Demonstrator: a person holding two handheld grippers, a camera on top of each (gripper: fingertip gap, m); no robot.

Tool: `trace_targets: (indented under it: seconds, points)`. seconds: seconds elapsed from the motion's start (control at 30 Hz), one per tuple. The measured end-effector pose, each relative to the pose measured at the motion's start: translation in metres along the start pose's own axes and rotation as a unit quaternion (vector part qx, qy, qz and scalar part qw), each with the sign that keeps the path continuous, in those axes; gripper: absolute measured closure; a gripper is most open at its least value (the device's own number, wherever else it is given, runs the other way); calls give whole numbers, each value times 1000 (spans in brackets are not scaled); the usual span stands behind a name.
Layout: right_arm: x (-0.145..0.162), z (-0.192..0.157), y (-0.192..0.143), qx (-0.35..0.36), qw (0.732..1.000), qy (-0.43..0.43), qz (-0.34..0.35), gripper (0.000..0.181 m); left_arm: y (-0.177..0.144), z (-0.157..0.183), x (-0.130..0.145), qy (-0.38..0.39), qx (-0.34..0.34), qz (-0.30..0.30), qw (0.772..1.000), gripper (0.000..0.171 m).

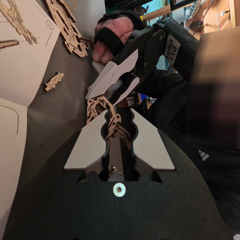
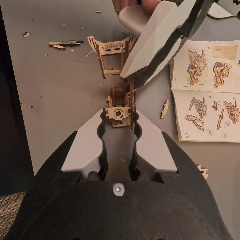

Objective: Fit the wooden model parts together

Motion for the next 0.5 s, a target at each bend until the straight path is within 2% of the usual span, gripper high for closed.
trace_targets:
  seconds: [0.27, 0.4, 0.5]
  points:
    - [1, -4, -1, 21, 1000, -19, 12, 142, -14, 16, 11, 46, -9, 74, 996, 137]
    - [2, -6, -2, 22, 999, -20, 16, 142, -25, 26, 25, 100, -51, 111, 987, 136]
    - [2, -5, -2, 19, 1000, -17, 18, 142, -25, 34, 38, 160, -100, 93, 978, 128]
Point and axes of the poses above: each gripper's, where its closed fingertips meet, y out along the fingers, x out of its underside, z = x × y across the jaws, the point moved 10 cm from there along -y, back along the fingers, and after that the axes turned 5 degrees about x, right-handed, at the moved point
